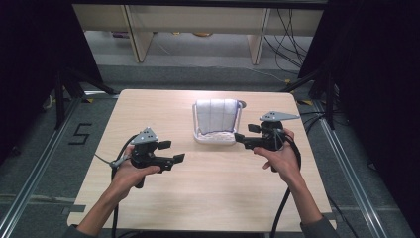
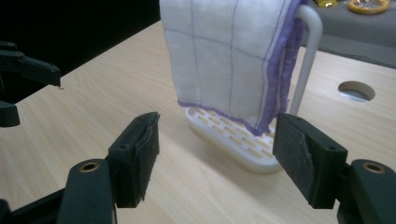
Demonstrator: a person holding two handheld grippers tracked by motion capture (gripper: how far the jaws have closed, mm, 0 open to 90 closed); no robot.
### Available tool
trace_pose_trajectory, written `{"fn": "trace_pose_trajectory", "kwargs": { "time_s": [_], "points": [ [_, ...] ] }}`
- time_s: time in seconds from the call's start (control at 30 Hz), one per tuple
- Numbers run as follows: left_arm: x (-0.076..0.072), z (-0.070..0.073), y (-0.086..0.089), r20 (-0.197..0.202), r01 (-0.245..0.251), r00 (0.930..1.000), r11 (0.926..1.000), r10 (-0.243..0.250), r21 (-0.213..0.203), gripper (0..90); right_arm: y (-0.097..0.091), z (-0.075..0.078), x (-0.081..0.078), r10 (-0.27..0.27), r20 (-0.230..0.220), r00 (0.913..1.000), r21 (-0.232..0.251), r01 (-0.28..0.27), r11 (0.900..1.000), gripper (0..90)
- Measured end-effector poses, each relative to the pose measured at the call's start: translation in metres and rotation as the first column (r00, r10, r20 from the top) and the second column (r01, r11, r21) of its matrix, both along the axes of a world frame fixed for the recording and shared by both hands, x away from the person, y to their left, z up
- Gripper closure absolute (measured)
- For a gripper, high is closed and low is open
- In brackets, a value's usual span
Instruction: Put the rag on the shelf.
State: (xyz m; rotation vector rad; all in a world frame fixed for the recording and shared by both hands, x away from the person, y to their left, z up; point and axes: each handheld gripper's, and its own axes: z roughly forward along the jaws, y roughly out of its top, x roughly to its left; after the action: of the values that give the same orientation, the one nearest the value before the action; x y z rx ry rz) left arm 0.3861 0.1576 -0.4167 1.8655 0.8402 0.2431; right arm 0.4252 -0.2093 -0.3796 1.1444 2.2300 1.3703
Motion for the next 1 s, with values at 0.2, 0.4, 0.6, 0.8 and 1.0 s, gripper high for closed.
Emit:
{"fn": "trace_pose_trajectory", "kwargs": {
  "time_s": [0.2, 0.4, 0.6, 0.8, 1.0],
  "points": [
    [-0.007, -0.008, 0.001, -0.003, -0.001, 1.0000, 0.9996, 0.001, 0.029, 24.7, 0.003, -0.010, -0.002, 0.025, -0.023, 0.9994, 0.005, -0.025, 0.9997, 32.2],
    [-0.014, -0.020, 0.000, -0.011, 0.008, 0.9999, 0.9992, -0.008, 0.040, 24.5, 0.002, -0.021, -0.005, 0.036, -0.039, 0.9986, 0.003, -0.036, 0.9993, 32.0],
    [-0.020, -0.031, 0.000, -0.012, 0.005, 0.9999, 0.9984, -0.004, 0.057, 23.7, 0.003, -0.028, -0.010, 0.041, -0.037, 0.9985, -0.007, -0.041, 0.9991, 32.0],
    [-0.026, -0.042, 0.000, -0.023, 0.010, 0.9997, 0.9978, -0.009, 0.066, 21.5, 0.008, -0.035, -0.014, 0.051, -0.044, 0.9977, -0.013, -0.052, 0.9986, 31.8],
    [-0.035, -0.054, 0.004, -0.032, 0.021, 0.9993, 0.9982, -0.020, 0.057, 19.5, 0.012, -0.040, -0.019, 0.071, -0.051, 0.9961, -0.018, -0.072, 0.9972, 31.6]
  ]
}}
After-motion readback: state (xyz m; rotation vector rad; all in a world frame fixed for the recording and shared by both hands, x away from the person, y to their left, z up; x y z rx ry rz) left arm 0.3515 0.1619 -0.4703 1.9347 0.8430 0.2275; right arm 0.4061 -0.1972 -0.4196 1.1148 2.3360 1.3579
